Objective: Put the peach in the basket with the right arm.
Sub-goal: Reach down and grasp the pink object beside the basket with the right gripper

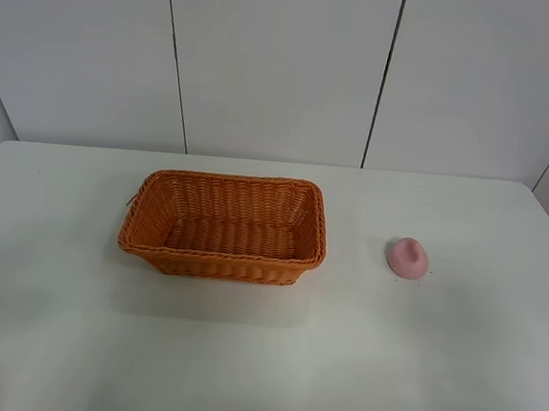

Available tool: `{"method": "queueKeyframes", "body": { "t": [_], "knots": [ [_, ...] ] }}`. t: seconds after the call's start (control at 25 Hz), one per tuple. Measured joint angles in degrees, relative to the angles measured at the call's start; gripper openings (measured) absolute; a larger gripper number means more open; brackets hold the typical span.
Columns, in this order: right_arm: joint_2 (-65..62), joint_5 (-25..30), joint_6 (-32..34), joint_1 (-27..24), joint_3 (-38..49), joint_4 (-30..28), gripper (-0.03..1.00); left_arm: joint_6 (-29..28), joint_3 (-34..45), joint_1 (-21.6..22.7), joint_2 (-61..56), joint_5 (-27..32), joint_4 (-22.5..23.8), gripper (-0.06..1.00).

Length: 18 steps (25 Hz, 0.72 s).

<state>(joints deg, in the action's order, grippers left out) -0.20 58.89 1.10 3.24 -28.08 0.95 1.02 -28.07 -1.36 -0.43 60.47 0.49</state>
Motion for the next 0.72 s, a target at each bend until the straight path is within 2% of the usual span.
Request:
{"method": "queueKeyframes", "body": {
  "t": [0.44,0.56,0.72],
  "knots": [
    [2.4,0.0,0.0,0.0,-0.2,0.0,0.7,0.0,0.0,0.0,0.0,0.0,0.0,0.99],
    [11.3,0.1,0.1,0.0,-1.2,0.0,0.7,0.0,0.0,0.0,0.0,0.0,0.0,0.99],
    [29.6,-0.4,0.1,0.0,-4.0,0.3,0.7,0.0,0.0,0.0,0.0,0.0,0.0,0.99]
  ]
}}
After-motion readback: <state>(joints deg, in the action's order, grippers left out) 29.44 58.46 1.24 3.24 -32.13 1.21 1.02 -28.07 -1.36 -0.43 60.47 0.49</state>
